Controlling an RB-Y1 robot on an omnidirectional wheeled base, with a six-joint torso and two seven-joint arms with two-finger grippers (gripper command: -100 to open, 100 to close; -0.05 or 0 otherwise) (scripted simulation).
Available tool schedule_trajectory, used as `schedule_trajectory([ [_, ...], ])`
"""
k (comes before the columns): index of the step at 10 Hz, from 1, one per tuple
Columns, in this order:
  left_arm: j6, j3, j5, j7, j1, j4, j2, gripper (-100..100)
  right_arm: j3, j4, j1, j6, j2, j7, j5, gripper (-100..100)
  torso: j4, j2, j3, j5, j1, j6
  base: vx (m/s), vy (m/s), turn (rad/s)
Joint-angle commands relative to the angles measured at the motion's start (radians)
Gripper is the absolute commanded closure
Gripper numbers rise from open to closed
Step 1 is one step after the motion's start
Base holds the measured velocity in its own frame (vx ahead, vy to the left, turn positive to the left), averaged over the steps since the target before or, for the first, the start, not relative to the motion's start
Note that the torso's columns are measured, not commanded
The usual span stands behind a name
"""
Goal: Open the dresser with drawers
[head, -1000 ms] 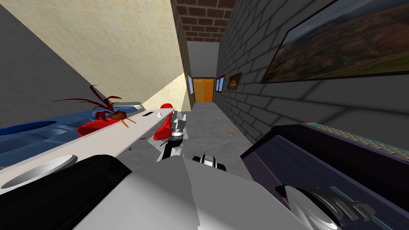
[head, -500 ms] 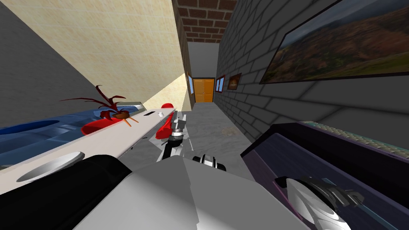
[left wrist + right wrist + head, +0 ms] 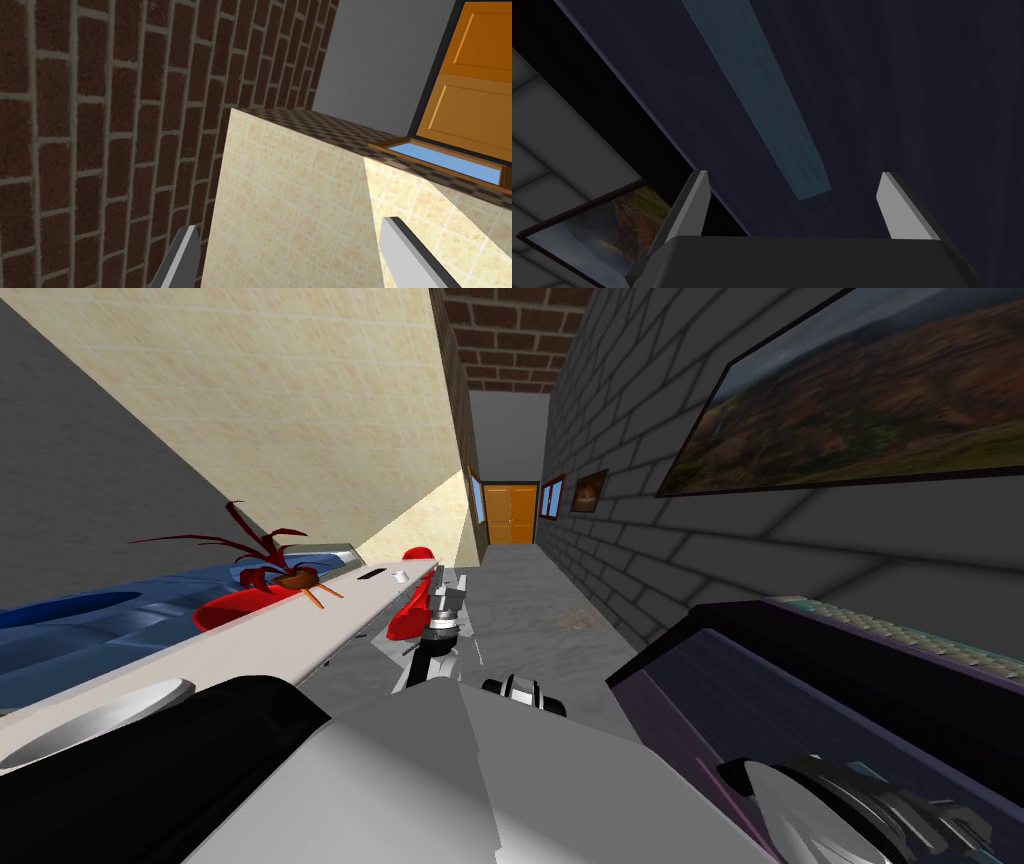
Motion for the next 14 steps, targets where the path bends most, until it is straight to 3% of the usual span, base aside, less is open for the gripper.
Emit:
schedule_trajectory([
  [1,0.0,0.0,0.0,0.0,0.0,0.0,0.0,0,-0.004,0.023,0.003,-0.017,-0.006,-0.06,0.018,-100,0.0,0.001,0.0,0.0,0.0,0.0,0.031,0.019,0.001],
  [2,0.0,0.0,0.0,0.0,0.0,0.0,0.0,0,-0.014,0.065,0.014,-0.045,-0.018,-0.098,0.054,-100,0.0,0.002,0.001,0.0,-0.001,0.0,0.054,0.031,0.006],
  [3,0.0,0.0,0.0,0.0,0.0,0.0,0.0,0,-0.014,0.065,0.014,-0.045,-0.018,-0.123,0.054,-100,0.0,0.0,0.0,0.0,0.0,0.0,0.054,0.033,-0.005],
  [4,0.0,0.0,0.0,0.0,0.0,0.0,0.0,0,-0.023,0.106,0.025,-0.074,-0.031,-0.153,0.09,-100,0.0,0.0,0.0,0.0,0.0,0.0,0.074,0.046,0.003],
  [6,0.0,0.0,0.0,0.0,0.0,0.0,0.0,0,-0.023,0.107,0.025,-0.074,-0.031,-0.186,0.09,-100,0.0,-0.001,-0.001,0.0,0.0,0.0,0.05,0.031,-0.001],
  [7,0.0,0.0,0.0,0.0,0.0,0.0,0.0,0,-0.032,0.149,0.036,-0.102,-0.043,-0.222,0.126,-100,0.0,0.001,0.0,0.0,-0.001,0.0,0.055,0.033,0.005],
  [8,0.0,0.0,0.0,0.0,0.0,0.0,0.0,0,-0.032,0.149,0.036,-0.102,-0.043,-0.249,0.126,-100,0.0,0.0,0.0,0.0,-0.001,0.0,0.055,0.033,-0.004],
  [9,0.0,0.0,0.0,0.0,0.0,0.0,0.0,0,-0.042,0.192,0.047,-0.131,-0.056,-0.281,0.162,-100,0.0,0.0,0.0,0.0,0.0,0.0,0.067,0.05,0.003],
  [10,0.0,0.0,0.0,0.0,0.0,0.0,0.0,0,-0.042,0.192,0.047,-0.131,-0.056,-0.312,0.162,-100,0.0,-0.001,-0.001,0.0,0.001,0.0,0.066,0.037,-0.005],
  [11,0.0,0.0,0.0,0.0,0.0,0.0,0.0,0,-0.051,0.234,0.059,-0.159,-0.068,-0.346,0.199,-100,0.0,-0.001,-0.001,0.0,0.0,0.0,0.08,0.046,0.006],
  [13,0.0,0.0,0.0,0.0,0.0,0.0,0.0,0,-0.051,0.234,0.059,-0.159,-0.068,-0.375,0.199,-100,0.0,0.0,0.0,0.0,-0.001,0.0,0.05,0.022,-0.001],
  [14,0.0,0.0,0.0,0.0,0.0,0.0,0.0,0,-0.061,0.276,0.07,-0.188,-0.081,-0.418,0.235,-100,0.0,0.002,0.001,-0.001,-0.002,0.0,0.047,0.037,0.007],
])
